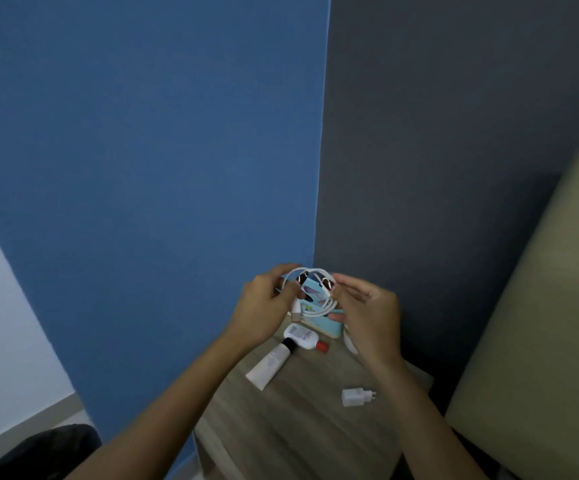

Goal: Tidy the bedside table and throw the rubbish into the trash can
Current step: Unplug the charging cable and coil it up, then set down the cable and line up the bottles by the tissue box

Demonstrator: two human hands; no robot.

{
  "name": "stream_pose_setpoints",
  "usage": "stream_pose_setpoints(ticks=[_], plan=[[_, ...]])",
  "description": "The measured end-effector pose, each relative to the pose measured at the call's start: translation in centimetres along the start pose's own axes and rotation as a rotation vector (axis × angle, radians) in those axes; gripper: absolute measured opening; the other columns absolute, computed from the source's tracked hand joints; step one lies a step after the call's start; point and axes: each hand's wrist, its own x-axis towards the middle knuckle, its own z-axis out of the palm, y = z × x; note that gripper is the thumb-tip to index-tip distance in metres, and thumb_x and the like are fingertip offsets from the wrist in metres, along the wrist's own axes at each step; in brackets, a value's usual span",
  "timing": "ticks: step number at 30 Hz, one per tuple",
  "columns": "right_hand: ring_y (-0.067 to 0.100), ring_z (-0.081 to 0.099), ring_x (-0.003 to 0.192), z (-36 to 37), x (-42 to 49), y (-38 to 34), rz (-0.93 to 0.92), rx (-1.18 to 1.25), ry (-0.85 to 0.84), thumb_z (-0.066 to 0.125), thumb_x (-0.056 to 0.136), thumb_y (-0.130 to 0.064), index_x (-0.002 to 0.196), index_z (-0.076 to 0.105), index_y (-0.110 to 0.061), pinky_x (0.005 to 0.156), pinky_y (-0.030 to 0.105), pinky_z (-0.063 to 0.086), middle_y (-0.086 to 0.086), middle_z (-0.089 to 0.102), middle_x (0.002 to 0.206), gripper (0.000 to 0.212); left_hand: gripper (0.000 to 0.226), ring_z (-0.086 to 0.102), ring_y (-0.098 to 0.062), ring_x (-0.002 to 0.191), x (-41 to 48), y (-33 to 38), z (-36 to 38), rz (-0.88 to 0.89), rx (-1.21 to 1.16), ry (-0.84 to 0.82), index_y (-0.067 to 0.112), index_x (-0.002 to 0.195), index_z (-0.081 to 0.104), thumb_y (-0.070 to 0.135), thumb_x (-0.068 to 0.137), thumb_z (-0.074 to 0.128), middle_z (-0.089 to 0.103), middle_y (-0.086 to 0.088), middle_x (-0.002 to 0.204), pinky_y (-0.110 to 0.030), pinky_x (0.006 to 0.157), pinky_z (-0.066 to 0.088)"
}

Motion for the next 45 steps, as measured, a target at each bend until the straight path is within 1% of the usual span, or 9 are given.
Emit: stream_pose_setpoints(ticks=[6,12,16,19,23,28,37,42,45], plan=[[0.015,0.073,0.075,-1.6,1.8,1.4,0.033,0.039,0.106,0.067,0.086,-0.006,0.097,0.074,-0.014,0.059,0.024,0.056,0.0,0.076,0.084,0.015,0.036,0.071,-0.009,0.078,1.5,-2.3,2.5,-0.029,-0.083,0.012,0.023,0.13,0.054,0.034,0.096,0.047,0.074,0.002,0.088,-0.031,0.08,0.057],[0.012,0.072,0.076,-6.2,5.2,7.2,0.098,-0.018,0.401,0.067,0.085,-0.007,0.1,0.073,-0.015,0.067,0.028,0.06,-0.001,0.074,0.087,0.018,0.028,0.065,-0.001,0.091,2.7,-7.7,6.7,0.064,0.101,0.009,0.022,0.119,0.062,0.029,0.098,0.046,0.07,0.007,0.105,-0.003,0.073,0.044],[0.001,0.069,0.067,-9.6,5.3,14.7,0.188,-0.166,0.587,0.068,0.085,-0.009,0.099,0.075,-0.016,0.065,0.027,0.058,-0.01,0.072,0.078,0.017,0.034,0.06,-0.012,0.109,1.6,-12.8,11.8,0.088,0.2,-0.115,0.018,0.122,0.061,0.026,0.094,0.043,0.065,0.001,0.12,-0.022,0.094,0.045],[0.008,0.069,0.072,-11.1,4.7,19.9,0.224,-0.262,0.65,0.064,0.089,-0.009,0.104,0.074,-0.013,0.067,0.028,0.058,-0.002,0.073,0.085,0.019,0.044,0.06,-0.016,0.113,0.1,-16.7,16.0,0.1,0.344,-0.261,0.017,0.125,0.059,0.033,0.093,0.032,0.065,-0.003,0.123,-0.018,0.096,0.037],[0.019,0.067,0.087,-12.6,5.0,25.2,0.282,-0.425,0.688,0.06,0.091,-0.009,0.106,0.073,-0.009,0.074,0.027,0.052,0.006,0.072,0.099,0.02,0.046,0.061,-0.016,0.117,-0.8,-21.5,19.7,0.072,0.433,-0.427,0.017,0.131,0.052,0.031,0.088,0.046,0.063,-0.009,0.126,-0.017,0.102,0.033],[0.019,0.065,0.085,-14.1,5.8,28.3,0.318,-0.525,0.698,0.057,0.092,-0.007,0.105,0.073,-0.006,0.072,0.024,0.046,0.01,0.072,0.097,0.021,0.064,0.059,-0.022,0.121,-1.0,-25.1,21.5,0.14,0.497,-0.488,0.009,0.124,0.061,0.047,0.1,0.014,0.063,-0.01,0.129,-0.022,0.106,0.025],[0.026,0.064,0.089,-14.3,6.4,31.5,0.238,-0.811,0.643,0.054,0.089,-0.002,0.101,0.073,-0.018,0.072,0.025,0.048,0.006,0.073,0.094,0.028,0.062,0.038,-0.015,0.134,-0.9,-27.5,22.7,0.184,0.513,-0.542,0.008,0.135,0.05,0.044,0.101,0.013,0.05,-0.01,0.142,-0.034,0.112,0.029],[0.034,0.052,0.105,-13.6,6.3,32.1,0.264,-0.972,0.581,0.049,0.093,-0.019,0.119,0.066,-0.014,0.085,0.033,0.046,0.007,0.066,0.12,0.031,0.065,0.045,-0.019,0.131,-1.0,-27.2,22.9,0.215,0.521,-0.542,0.007,0.134,0.051,0.046,0.1,0.012,0.052,-0.012,0.14,-0.043,0.108,0.027],[0.037,0.047,0.113,-13.0,5.9,31.4,0.252,-1.037,0.549,0.059,0.09,-0.014,0.128,0.059,-0.011,0.095,0.04,0.043,0.01,0.058,0.133,0.038,0.061,0.025,-0.011,0.139,-1.1,-27.3,22.8,0.178,0.438,-0.519,0.013,0.142,0.04,0.046,0.094,0.022,0.039,-0.006,0.15,-0.034,0.115,0.015]])
